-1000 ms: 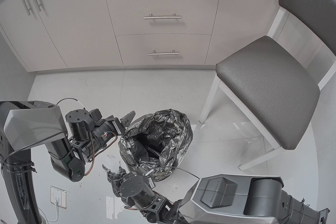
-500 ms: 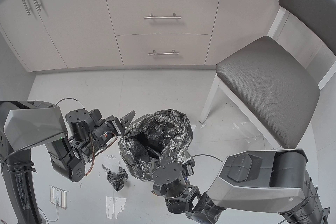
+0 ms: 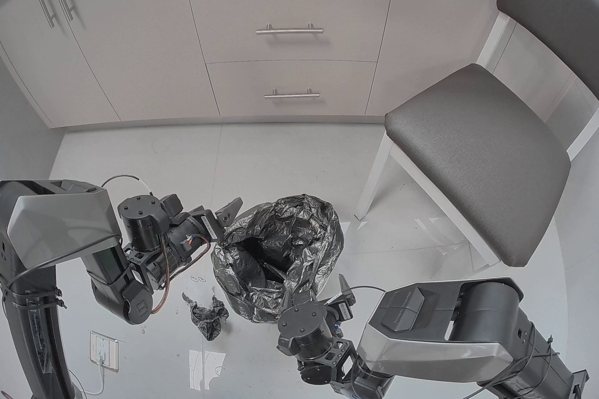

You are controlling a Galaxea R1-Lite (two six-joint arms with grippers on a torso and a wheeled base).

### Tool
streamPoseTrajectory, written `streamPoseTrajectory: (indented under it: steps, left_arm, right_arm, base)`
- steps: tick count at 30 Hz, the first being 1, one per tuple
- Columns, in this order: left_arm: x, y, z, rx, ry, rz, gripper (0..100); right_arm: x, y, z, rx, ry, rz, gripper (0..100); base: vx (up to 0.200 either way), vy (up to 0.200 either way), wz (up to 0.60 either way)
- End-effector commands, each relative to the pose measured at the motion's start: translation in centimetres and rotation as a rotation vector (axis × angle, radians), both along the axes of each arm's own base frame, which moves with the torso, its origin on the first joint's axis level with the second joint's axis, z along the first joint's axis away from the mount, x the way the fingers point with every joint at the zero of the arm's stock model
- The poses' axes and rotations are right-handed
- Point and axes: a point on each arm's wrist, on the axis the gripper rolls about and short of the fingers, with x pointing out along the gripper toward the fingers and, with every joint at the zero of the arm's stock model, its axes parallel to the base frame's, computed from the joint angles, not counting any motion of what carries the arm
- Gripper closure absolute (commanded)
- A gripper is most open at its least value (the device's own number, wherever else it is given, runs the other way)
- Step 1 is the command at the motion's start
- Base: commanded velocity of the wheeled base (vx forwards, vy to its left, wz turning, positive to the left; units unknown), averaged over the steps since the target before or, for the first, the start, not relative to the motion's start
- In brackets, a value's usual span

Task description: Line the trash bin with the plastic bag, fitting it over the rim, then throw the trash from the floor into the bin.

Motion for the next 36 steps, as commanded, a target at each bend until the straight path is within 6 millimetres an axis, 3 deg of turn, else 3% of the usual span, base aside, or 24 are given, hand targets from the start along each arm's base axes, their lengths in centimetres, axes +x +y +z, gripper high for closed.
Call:
streamPoseTrajectory:
  steps: [1, 9, 27, 31, 36]
  left_arm:
    - [0.1, 0.0, -0.2, -0.001, 0.003, 0.0, 0]
    - [0.2, -0.1, -0.1, -0.001, -0.002, -0.001, 0]
    - [0.0, -0.3, -0.6, 0.006, 0.015, -0.018, 0]
    - [-1.1, -1.6, -2.0, 0.047, 0.06, -0.072, 0]
    - [-2.2, -1.7, -3.8, 0.165, 0.09, -0.137, 0]
  right_arm:
    - [-0.5, -0.1, -1.2, -0.032, 0.02, 0.01, 0]
    - [-2.0, 0.1, -2.1, -0.063, 0.04, 0.044, 0]
    - [-4.0, -0.2, -2.0, -0.147, 0.071, 0.107, 0]
    - [-3.7, -0.4, -1.9, -0.142, 0.07, 0.097, 0]
    - [-3.8, -0.7, -2.0, -0.144, 0.073, 0.095, 0]
  base:
    - [0.0, 0.0, 0.0]
    - [0.0, 0.0, 0.0]
    - [0.0, 0.0, 0.0]
    - [0.0, 0.0, 0.0]
    - [0.0, 0.0, 0.0]
